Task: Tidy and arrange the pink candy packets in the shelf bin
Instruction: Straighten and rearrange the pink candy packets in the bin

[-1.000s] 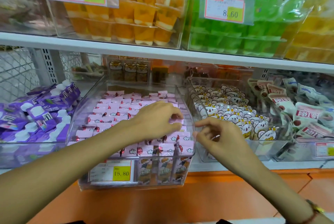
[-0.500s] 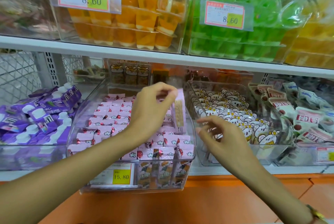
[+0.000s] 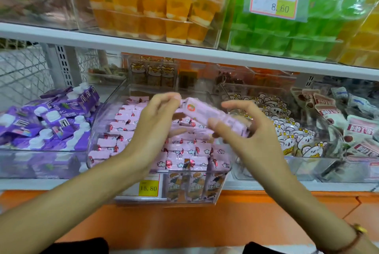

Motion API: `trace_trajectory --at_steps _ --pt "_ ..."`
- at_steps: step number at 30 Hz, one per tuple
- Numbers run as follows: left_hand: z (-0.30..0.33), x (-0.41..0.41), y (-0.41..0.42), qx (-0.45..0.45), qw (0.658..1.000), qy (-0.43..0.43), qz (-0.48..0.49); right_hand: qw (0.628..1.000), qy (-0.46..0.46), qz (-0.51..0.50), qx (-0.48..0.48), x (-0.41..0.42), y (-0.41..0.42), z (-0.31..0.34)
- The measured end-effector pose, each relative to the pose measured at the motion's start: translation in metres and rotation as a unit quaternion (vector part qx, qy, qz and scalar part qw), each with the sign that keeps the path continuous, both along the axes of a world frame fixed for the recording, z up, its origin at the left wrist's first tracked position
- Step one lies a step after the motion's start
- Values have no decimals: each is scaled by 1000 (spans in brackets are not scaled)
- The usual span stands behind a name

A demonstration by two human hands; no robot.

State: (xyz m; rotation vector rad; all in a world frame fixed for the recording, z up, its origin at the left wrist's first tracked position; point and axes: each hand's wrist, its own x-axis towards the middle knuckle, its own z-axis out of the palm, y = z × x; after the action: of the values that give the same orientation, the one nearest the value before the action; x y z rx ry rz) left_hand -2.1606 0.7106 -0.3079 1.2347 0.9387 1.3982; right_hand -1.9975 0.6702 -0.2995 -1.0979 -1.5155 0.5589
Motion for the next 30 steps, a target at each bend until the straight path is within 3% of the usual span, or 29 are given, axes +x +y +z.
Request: trace_trajectory --at_steps 2,4,6,11,13,16,20,22,25,27,28,30 --pt "2 -4 1 76 992 97 -14 983 143 40 -106 2 1 4" --pt "3 -5 -2 97 984 124 -80 960 207 72 -177 5 4 5" --pt "3 -3 -5 93 981 110 -126 945 220 103 -219 7 4 4" --pt "2 -3 -5 47 992 47 -110 937 229 114 -238 14 9 4" --pt "2 -4 -2 48 994 44 -87 970 153 40 -185 16 12 4" --pt "2 -2 -1 83 992 47 -78 999 -40 -20 -20 15 9 1" --pt "2 3 -1 127 986 62 -93 942 -308 -43 127 12 6 -11" --pt "1 5 0 157 980 86 -89 930 -334 -42 145 10 8 -10" --pt "-2 5 4 168 975 129 -69 964 -231 -23 129 17 14 -5" --pt "-9 2 6 193 951 235 -47 978 -169 -34 119 26 18 -1" --pt "-13 -1 8 215 922 319 -36 981 -153 -35 115 28 20 -1" --pt "-23 -6 10 269 824 496 -44 980 -160 -24 120 29 23 -3"
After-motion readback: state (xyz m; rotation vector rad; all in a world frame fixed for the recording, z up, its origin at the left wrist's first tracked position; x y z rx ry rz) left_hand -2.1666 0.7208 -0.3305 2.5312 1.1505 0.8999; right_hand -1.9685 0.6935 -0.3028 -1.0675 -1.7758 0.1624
